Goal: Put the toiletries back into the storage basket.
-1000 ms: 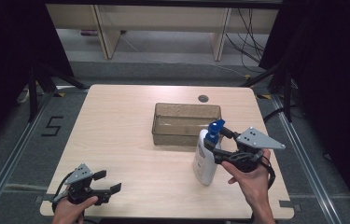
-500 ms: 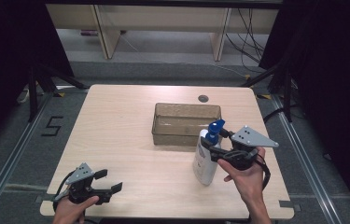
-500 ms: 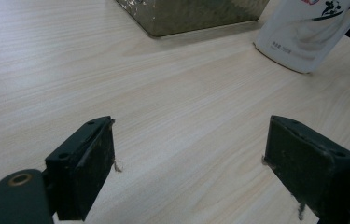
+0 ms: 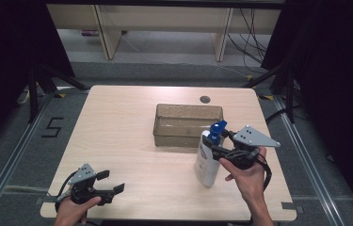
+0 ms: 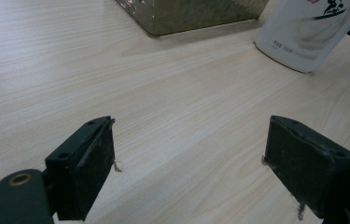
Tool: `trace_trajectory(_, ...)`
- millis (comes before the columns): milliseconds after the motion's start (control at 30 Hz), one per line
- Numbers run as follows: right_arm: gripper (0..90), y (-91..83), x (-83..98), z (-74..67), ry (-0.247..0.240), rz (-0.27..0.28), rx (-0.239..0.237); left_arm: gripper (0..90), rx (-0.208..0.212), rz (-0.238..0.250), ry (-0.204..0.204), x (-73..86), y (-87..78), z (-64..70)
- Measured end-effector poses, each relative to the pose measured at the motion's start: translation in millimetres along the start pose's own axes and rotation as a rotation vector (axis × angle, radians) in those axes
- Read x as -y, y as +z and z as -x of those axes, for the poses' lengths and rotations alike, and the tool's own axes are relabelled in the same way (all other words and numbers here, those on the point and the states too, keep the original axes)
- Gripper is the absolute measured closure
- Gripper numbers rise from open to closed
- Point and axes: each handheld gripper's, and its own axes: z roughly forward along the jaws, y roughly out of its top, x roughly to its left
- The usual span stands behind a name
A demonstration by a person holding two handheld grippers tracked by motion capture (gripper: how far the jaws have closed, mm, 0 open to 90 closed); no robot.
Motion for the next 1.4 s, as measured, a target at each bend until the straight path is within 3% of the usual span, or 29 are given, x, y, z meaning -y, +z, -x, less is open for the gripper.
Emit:
trace_trajectory(367,59.6,1.2,-1.2,-2.1,-0.007,0.035,0.000,15.4,0.015,0.009,0.015,1.4,-2.3,2.5)
trace_trajectory(667,62.5,-1.6,-3.7,-5.2,-0.031,0.055,0.029,15.5,0.013,0.003,0.019,1.9,-2.8,2.8)
trace_trajectory(700,62.5,-1.3,-3.1,-7.6,-0.007,0.057,0.031,15.6,0.012,0.004,0.019,2.1,-3.1,2.6)
trace_trajectory(1033,62.7,0.5,-3.2,-4.9,-0.016,0.074,0.047,15.6,0.007,0.003,0.019,2.1,-4.0,2.0)
trace_trajectory(1167,62.8,1.4,-4.3,-2.5,0.012,0.060,0.029,15.7,0.007,0.007,0.018,2.0,-3.7,1.6)
trace_trajectory(1300,62.9,1.9,-8.2,-0.5,-0.012,0.106,0.019,15.7,0.006,0.006,0.018,2.1,-3.9,1.3)
trace_trajectory(1400,65.8,-1.1,-13.6,-2.2,0.015,0.111,0.003,15.7,0.007,0.008,0.019,2.0,-4.0,1.7)
